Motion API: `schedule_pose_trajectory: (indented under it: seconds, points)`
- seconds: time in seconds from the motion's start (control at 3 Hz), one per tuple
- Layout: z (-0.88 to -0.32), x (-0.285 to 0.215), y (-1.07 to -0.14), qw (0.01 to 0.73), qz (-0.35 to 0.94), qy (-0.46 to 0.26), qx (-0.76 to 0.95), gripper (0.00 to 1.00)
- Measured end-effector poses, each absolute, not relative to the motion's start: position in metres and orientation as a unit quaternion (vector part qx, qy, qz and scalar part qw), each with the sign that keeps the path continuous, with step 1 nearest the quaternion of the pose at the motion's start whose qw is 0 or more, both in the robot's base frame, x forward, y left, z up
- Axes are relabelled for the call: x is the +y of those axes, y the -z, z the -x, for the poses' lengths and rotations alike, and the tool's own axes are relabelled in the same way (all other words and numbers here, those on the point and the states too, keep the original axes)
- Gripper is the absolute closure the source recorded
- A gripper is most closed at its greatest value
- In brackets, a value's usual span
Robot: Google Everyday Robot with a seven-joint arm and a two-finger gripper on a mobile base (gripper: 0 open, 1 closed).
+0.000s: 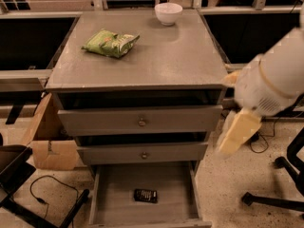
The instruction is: Pick rxbar chocolate from bottom drawer and place on counter
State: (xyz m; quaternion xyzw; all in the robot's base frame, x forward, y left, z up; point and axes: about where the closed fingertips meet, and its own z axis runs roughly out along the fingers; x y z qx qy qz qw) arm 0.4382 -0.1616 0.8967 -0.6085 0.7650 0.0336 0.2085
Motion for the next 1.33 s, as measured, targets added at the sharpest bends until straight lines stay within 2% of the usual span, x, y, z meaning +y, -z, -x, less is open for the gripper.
schedule_pose_trajectory:
  seconds: [0.67,1.33]
  points:
    - [-0.420,-0.101,-0.725,0.217,0.612,-0.132,0.750,0.00]
    - [-0.481,-0.082,-0.617,0.283,0.559,-0.168,0.761,0.00]
